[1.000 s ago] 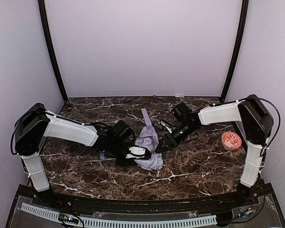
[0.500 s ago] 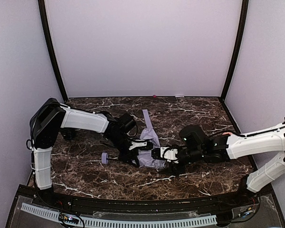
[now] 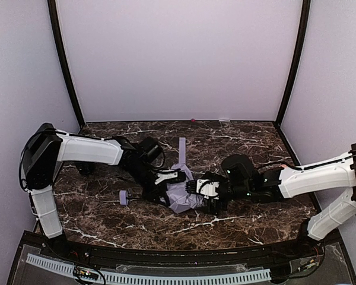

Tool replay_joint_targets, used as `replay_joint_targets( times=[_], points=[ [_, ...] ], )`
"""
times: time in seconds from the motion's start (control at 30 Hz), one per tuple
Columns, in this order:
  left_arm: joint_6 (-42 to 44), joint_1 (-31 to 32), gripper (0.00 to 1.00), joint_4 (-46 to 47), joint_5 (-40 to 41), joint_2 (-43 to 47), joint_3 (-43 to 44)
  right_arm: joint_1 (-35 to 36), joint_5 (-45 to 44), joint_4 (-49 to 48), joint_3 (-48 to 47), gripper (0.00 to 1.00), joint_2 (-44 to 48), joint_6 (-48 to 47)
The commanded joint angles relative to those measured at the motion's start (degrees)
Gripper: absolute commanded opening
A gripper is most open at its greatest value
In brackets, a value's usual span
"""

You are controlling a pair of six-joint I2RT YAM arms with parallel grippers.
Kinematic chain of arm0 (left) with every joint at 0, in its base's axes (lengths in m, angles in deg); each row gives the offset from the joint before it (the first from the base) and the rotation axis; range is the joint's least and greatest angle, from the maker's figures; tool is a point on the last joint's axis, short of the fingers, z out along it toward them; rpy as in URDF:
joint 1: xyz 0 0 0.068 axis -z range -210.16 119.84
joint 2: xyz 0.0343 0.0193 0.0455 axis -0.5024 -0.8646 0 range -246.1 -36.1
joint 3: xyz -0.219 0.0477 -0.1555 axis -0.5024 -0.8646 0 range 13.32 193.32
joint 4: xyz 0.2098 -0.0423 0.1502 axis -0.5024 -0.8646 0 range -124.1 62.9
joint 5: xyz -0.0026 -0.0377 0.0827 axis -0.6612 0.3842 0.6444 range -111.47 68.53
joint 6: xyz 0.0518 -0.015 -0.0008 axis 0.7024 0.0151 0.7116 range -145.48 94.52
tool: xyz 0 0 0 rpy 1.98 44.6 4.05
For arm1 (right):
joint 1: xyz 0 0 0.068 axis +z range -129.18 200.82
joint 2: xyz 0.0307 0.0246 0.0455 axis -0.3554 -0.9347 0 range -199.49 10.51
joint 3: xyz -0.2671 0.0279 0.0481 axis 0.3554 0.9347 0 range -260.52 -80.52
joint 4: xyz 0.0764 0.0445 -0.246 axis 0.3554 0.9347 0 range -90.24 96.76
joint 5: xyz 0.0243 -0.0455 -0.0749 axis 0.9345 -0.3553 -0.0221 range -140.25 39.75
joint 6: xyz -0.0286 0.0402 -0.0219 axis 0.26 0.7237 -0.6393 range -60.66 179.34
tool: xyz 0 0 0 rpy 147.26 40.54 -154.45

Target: Put away the umbrella

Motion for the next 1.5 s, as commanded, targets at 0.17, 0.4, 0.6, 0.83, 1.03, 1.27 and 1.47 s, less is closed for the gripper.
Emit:
replay_joint_targets(
  times=[0.17,0.4,0.6,0.83,1.03,1.27,1.47],
  points=[
    [-3.23,-2.1,0.0,-7.36,-2.35,-0.88,5.12,0.33,1.48,-0.23,-0.84,0.93,4.21,-7.21],
    [-7.76,-3.42,0.0,-3.46,-13.09,-3.1,5.82,3.25,-4.64,-2.25,-0.72,0.96,2.65,-11.79],
    [-5.59,-3.38,0.0,-3.66,-14.38,-4.35,5.43,2.11,-3.57,-3.86,-0.35,0.99,-2.27,-14.19],
    [-1.34,-3.33,0.0,-6.7,-13.72,-7.48,5.23,-2.25,0.31,-9.17,-1.34,1.0,-8.78,-13.52],
    [1.64,-3.33,0.0,-9.97,-12.44,-10.41,7.25,-4.75,5.15,-14.94,-2.58,1.0,-14.79,-11.27],
    [1.88,-3.32,0.0,-9.76,-14.4,-12.25,8.14,-4.93,8.26,-15.27,-3.73,0.88,-19.18,-10.02],
    [-5.39,-4.16,0.41,0.82,-9.33,-9.4,6.81,-6.64,13.67,-13.92,-2.82,0.35,-18.17,-7.42]
  ],
)
